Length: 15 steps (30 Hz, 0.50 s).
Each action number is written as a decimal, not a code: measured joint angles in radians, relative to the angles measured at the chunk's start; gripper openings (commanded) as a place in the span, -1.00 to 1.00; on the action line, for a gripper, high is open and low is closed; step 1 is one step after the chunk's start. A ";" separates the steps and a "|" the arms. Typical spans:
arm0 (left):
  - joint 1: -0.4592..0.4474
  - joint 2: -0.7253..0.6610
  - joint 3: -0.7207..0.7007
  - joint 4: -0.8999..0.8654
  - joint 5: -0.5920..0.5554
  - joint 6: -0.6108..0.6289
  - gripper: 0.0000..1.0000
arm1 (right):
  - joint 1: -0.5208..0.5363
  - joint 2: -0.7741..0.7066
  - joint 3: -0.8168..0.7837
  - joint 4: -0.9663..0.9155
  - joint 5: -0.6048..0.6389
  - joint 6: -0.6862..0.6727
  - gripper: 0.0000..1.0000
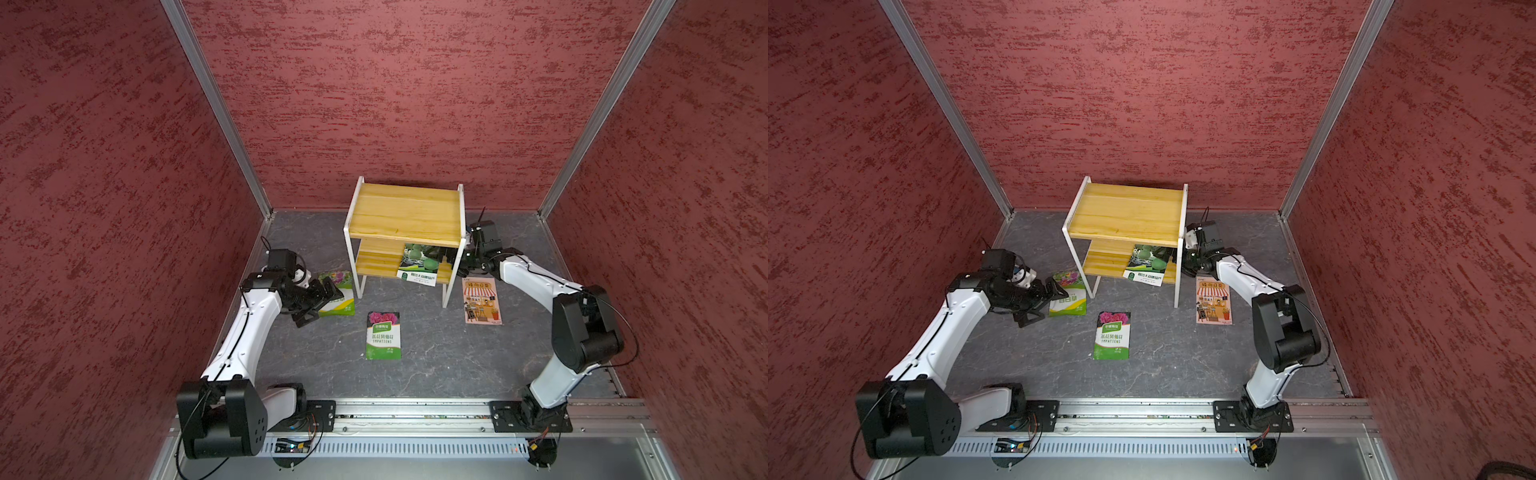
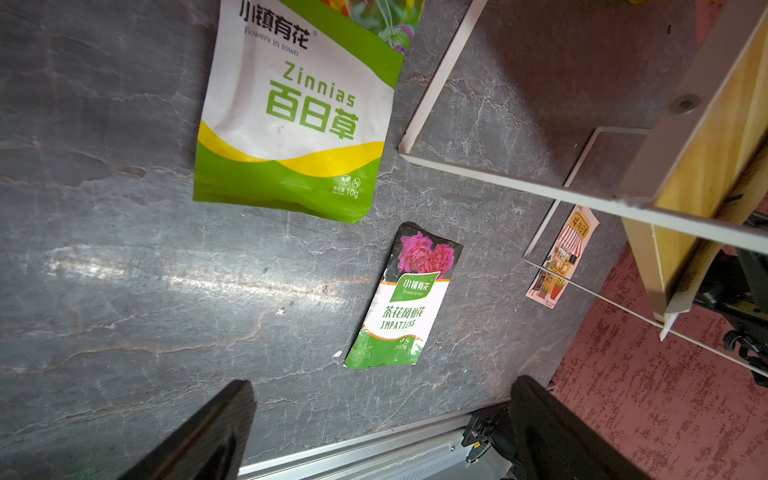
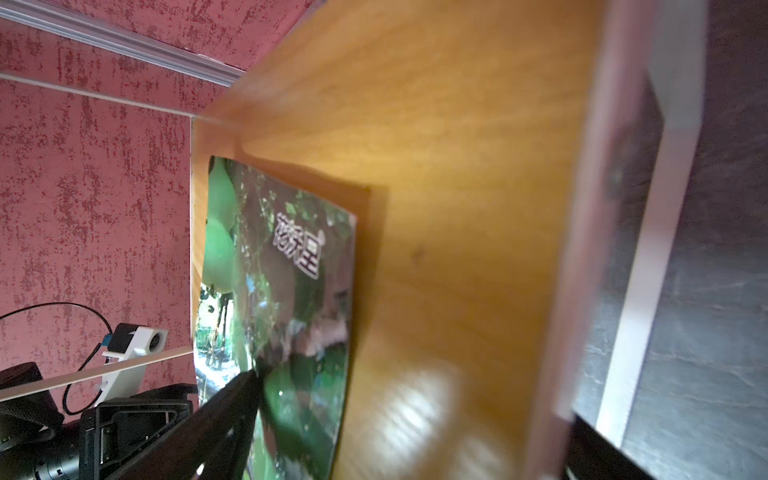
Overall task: Take the seed bag off the shelf
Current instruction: Move the seed packet to the shelf.
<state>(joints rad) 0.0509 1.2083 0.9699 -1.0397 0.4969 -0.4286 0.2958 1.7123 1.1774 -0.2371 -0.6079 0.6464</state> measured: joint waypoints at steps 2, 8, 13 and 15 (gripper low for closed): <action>0.000 0.001 0.000 0.000 0.000 0.000 0.99 | 0.003 -0.005 -0.006 0.001 0.002 0.000 0.95; 0.000 0.001 0.000 0.000 0.000 0.000 0.99 | 0.006 -0.011 -0.010 0.002 0.014 0.000 0.96; 0.000 0.001 0.000 0.000 0.000 0.000 0.99 | 0.012 -0.022 -0.008 -0.018 0.023 0.004 0.97; 0.001 0.001 0.000 0.000 0.000 0.001 0.99 | 0.013 -0.032 -0.005 -0.032 0.028 0.012 0.97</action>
<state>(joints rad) 0.0517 1.2095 0.9699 -1.0401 0.4969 -0.4278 0.3084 1.6806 1.1725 -0.2691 -0.5800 0.6586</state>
